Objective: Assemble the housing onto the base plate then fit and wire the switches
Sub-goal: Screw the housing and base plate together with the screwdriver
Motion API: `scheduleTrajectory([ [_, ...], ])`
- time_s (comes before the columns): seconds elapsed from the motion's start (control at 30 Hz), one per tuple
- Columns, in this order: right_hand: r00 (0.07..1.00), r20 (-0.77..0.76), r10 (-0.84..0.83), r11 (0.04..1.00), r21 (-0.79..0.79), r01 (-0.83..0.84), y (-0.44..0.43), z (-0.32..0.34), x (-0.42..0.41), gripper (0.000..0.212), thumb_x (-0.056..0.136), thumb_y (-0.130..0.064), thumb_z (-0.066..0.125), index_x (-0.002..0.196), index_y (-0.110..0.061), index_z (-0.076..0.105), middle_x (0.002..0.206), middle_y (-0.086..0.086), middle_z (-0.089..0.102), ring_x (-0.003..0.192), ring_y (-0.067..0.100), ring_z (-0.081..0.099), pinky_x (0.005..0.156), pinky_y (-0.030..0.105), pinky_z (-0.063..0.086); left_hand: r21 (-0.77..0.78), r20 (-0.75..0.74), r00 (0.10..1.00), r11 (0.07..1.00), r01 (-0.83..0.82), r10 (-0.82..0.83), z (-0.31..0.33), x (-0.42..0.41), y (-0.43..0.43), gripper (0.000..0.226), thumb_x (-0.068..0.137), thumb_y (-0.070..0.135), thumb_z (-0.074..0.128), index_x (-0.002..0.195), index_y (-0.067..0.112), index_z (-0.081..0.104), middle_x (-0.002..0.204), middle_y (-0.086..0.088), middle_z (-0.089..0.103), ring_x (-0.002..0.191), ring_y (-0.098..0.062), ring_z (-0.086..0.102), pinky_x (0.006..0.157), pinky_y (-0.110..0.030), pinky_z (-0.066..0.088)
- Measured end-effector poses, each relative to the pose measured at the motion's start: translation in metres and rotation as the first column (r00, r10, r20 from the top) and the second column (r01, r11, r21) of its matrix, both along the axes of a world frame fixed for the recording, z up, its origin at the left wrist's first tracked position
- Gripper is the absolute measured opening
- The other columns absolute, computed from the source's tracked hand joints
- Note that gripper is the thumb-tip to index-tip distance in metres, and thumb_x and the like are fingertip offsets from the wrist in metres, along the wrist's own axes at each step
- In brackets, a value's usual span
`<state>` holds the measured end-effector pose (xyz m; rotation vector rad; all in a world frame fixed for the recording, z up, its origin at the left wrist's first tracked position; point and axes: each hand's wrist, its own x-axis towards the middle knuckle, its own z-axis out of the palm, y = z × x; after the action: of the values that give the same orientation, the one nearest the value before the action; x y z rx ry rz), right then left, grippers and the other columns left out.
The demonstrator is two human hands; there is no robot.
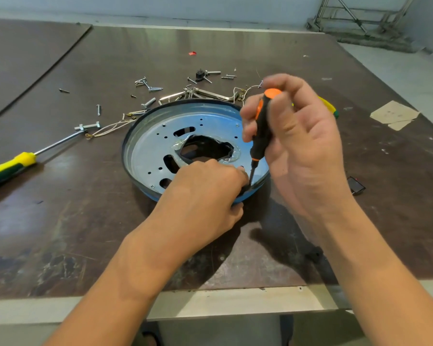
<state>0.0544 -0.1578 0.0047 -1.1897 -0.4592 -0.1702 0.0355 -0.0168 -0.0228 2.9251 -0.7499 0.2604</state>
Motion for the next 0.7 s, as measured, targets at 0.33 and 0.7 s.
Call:
scheduleTrajectory([
  [0.33, 0.999, 0.007, -0.05, 0.999, 0.007, 0.05, 0.004, -0.001, 0.001, 0.016, 0.096, -0.007, 0.056, 0.111, -0.009, 0.052, 0.098, 0.015, 0.07, 0.079, 0.024, 0.063, 0.071, 0.037, 0.05, 0.008, 0.002, 1.0, 1.0, -0.004, 0.004, -0.001, 0.0, -0.001, 0.027, 0.085, 0.043, 0.059, 0.11, 0.031, 0.061, 0.093, 0.007, 0.066, 0.083, -0.019, 0.062, 0.068, -0.038, 0.056],
  [0.7, 0.995, 0.039, -0.096, 0.995, -0.005, 0.096, -0.007, -0.001, 0.004, 0.023, 0.091, -0.004, 0.066, 0.098, -0.014, 0.046, 0.099, 0.016, 0.067, 0.086, 0.031, 0.069, 0.075, 0.045, 0.056, 0.001, -0.012, 1.0, 1.0, 0.007, -0.007, 0.001, -0.001, 0.0, 0.027, 0.088, 0.044, 0.059, 0.112, 0.033, 0.059, 0.096, 0.008, 0.066, 0.086, -0.016, 0.062, 0.069, -0.036, 0.056],
])
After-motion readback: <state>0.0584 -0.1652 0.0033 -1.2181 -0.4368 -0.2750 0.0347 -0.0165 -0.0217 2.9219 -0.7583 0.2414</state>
